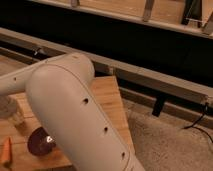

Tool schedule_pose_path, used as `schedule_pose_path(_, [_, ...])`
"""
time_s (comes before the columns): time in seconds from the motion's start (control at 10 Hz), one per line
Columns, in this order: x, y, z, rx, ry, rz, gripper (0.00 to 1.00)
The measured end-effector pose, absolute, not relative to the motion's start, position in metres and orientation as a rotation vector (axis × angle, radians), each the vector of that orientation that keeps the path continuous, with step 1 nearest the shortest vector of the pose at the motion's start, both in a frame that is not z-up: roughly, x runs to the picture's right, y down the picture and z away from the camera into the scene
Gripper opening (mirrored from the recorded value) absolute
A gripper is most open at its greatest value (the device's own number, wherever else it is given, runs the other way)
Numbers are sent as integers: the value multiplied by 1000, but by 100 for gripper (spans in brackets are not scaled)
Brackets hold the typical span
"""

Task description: Knock the bottle over

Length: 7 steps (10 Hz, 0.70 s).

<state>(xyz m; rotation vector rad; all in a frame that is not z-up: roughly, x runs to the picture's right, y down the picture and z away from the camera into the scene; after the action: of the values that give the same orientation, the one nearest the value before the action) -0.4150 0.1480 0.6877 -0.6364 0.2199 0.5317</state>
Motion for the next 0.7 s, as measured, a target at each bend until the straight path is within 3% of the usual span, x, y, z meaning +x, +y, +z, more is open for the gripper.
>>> schedule_pose_path(0.7, [-430,136,701,-618,250,532,0])
